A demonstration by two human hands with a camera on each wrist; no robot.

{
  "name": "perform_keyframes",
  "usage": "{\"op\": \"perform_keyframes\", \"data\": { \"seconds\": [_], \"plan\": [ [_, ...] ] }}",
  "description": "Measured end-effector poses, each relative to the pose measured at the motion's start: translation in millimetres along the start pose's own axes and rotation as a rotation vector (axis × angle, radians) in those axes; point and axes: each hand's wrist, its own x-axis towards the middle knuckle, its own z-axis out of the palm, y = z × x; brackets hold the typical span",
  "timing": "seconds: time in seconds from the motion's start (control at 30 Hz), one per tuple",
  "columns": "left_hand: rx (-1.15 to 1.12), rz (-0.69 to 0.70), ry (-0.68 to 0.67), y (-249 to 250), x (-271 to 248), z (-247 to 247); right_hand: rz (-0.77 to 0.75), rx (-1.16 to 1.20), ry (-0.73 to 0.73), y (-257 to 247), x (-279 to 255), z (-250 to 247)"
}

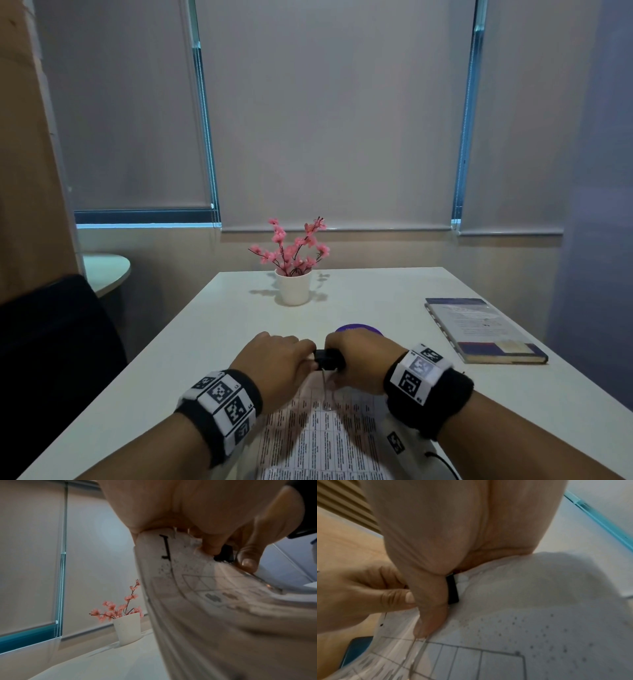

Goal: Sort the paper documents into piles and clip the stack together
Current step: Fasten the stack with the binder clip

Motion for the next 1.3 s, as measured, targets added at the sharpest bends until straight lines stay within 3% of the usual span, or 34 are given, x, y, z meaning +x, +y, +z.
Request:
{"op": "perform_keyframes", "data": {
  "seconds": [0.2,0.33,0.43,0.77,0.9,1.0,1.3],
  "plan": [
    [-0.115,-0.128,-0.043,1,-5,-17,0.061,-0.033,-0.013,8,-6,-5],
    [-0.287,-0.294,-0.256,-15,-7,-21,0.114,-0.005,-0.034,26,-9,-8],
    [-0.413,-0.376,-0.308,-23,-6,-14,0.142,0.016,-0.013,30,-6,0],
    [-0.364,-0.531,-0.404,-29,-9,4,0.308,0.004,-0.073,42,-5,12],
    [-0.304,-0.571,-0.563,-35,-20,5,0.466,0.062,-0.155,53,-19,12],
    [-0.365,-0.573,-0.628,-36,-22,15,0.489,0.164,-0.226,54,-21,19],
    [-0.826,-0.692,-0.511,-46,-13,32,0.607,0.480,-0.114,75,-3,23]
  ]
}}
